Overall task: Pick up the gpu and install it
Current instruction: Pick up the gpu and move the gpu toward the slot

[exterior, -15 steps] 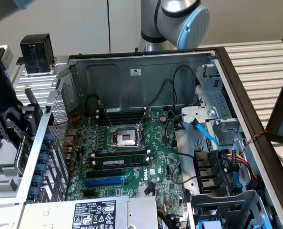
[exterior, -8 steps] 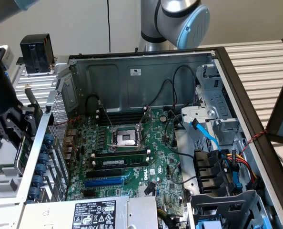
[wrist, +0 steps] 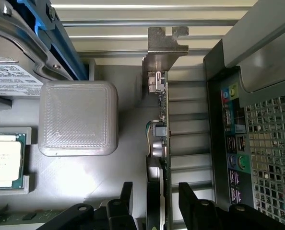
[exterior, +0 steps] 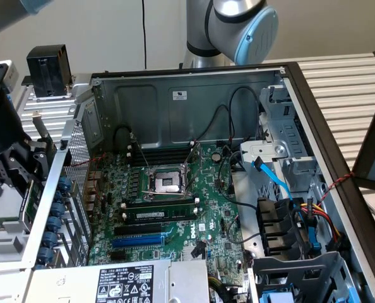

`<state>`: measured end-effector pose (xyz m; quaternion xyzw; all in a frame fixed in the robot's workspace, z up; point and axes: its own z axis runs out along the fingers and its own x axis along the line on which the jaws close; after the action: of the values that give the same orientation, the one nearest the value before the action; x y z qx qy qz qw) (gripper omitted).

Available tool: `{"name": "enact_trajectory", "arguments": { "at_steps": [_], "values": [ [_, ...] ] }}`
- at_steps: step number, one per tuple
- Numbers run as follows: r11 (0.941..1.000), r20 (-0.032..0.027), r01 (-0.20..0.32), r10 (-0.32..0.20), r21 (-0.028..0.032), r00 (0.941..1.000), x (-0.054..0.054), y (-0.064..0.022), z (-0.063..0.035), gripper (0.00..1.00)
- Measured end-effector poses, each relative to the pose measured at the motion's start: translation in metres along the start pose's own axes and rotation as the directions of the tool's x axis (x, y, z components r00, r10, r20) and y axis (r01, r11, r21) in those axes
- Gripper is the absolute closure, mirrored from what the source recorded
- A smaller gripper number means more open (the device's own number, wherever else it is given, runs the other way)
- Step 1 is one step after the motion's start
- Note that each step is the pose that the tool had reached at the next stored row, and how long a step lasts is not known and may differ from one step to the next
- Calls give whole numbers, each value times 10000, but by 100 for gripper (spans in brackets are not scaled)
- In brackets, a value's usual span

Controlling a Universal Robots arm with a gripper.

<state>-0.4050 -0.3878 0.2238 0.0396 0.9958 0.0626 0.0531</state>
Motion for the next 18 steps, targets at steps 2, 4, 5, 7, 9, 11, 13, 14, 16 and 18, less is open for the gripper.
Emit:
{"name": "enact_trajectory", "arguments": {
  "at_steps": [2,4,5,7,9,11,13,14,16,18],
  "values": [
    [10000,1,-15,15,1,10000,0,0,0,52],
    [10000,9,-72,72,8,10000,-1,-1,0,59],
    [9999,16,-129,129,13,9999,-1,-2,1,59],
    [9997,31,-245,245,25,9997,-1,-5,2,59],
    [9995,28,-322,322,34,9995,-1,-6,2,59],
    [9994,-13,-339,339,41,9994,-1,-7,3,59],
    [9994,-55,-343,343,45,9994,-3,-9,6,59],
    [9994,-58,-344,344,45,9994,-5,-9,6,59],
    [9994,-62,-344,344,46,9994,-10,-9,6,59],
    [9994,-77,-346,346,47,9994,-13,-11,7,59]
  ]
}}
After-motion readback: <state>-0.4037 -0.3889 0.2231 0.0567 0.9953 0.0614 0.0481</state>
